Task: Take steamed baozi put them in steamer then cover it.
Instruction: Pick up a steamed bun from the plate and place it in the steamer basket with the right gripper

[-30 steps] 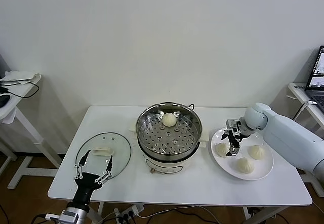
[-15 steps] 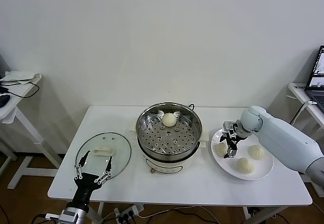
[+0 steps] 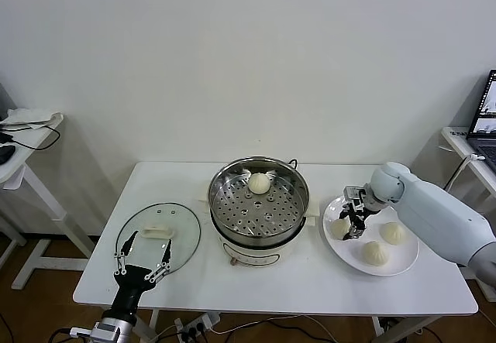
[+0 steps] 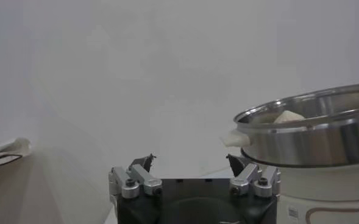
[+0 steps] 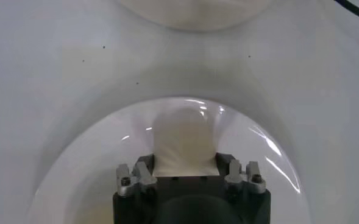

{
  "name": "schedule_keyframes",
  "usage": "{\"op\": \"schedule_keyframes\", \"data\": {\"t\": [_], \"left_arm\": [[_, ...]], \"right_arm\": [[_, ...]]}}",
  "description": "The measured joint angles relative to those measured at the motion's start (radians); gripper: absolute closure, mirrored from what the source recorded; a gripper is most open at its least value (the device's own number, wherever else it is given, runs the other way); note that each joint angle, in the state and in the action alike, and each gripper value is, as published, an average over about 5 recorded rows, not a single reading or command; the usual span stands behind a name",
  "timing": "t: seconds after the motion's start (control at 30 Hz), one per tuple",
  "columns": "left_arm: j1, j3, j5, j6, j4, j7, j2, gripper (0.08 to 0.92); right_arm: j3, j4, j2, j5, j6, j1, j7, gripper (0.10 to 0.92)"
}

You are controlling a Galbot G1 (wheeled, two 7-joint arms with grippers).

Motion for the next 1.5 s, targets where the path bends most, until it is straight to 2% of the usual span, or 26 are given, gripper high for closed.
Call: {"op": "schedule_keyframes", "data": {"t": [0.37,0.6,0.83,1.17,1.5], "left_arm": [[0.007,0.002,0.002,0.002,-0.012,-0.002,0.001,0.177],[0.01,0.003,0.007,0.002,-0.018,-0.003,0.003,0.177],[0.015,0.0,0.01,0.003,-0.03,-0.003,0.011,0.177],[0.015,-0.006,0.009,-0.001,-0.037,-0.003,0.016,0.177],[0.016,-0.01,0.007,-0.005,-0.051,-0.004,0.016,0.177]], "right_arm": [[-0.127,0.123,-0.125,0.136,-0.037,0.145,-0.026,0.355],[-0.279,0.267,-0.214,0.276,-0.101,0.345,-0.048,0.355],[-0.469,0.411,-0.227,0.422,-0.187,0.597,-0.046,0.355],[-0.625,0.511,-0.095,0.592,-0.333,0.814,0.007,0.355],[-0.626,0.455,0.154,0.644,-0.467,0.809,0.08,0.355]]}}
